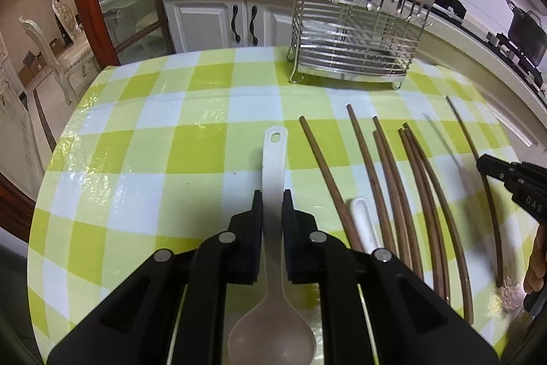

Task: Organize utensils
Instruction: 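Grasp a white spoon with the left tool while the right tool grasps one chopstick, then lift and carry the spoon and chopstick with both tools over the wire rack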

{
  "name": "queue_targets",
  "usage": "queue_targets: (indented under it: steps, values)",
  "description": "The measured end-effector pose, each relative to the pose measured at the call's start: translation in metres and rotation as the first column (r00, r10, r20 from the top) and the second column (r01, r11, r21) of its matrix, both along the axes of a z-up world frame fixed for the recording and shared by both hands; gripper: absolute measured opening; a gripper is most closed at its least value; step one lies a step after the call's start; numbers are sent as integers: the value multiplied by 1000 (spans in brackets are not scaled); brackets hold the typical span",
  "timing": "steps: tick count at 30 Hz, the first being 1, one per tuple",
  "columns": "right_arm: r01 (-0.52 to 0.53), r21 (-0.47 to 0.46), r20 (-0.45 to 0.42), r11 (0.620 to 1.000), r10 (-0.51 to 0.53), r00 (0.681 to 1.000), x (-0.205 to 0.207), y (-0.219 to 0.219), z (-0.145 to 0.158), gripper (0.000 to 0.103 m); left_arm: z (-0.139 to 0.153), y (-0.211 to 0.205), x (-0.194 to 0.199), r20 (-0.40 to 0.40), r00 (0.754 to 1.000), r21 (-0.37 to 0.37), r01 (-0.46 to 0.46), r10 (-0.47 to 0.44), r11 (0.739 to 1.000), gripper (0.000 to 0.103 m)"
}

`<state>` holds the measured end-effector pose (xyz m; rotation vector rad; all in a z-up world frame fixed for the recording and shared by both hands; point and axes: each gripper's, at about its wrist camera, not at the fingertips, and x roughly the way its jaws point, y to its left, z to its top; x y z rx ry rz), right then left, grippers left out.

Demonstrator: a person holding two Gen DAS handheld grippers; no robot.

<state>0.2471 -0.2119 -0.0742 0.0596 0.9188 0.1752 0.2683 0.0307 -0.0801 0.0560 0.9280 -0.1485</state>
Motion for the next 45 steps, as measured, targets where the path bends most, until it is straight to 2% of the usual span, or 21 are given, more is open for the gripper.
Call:
queue_targets:
  steps: [10, 22, 36, 45]
  values:
    - [-5, 32, 109, 999, 1, 994, -32, -4, 48, 10, 26, -1, -21, 60, 998, -8, 2, -2, 1000, 11]
    - [-16, 53, 209, 998, 4, 978, -68, -9, 90, 10, 48, -5, -42, 111, 994, -7, 4, -3, 1000, 11]
    - [-17, 55, 252, 998, 3, 968, -86, -15, 100, 10, 71, -9, -58, 175, 985, -16, 8, -5, 1000, 10]
    - [-19, 44, 281, 999, 6, 960, -81, -14, 113, 10, 95, -11, -48, 222, 975, -31, 22, -14, 999, 10]
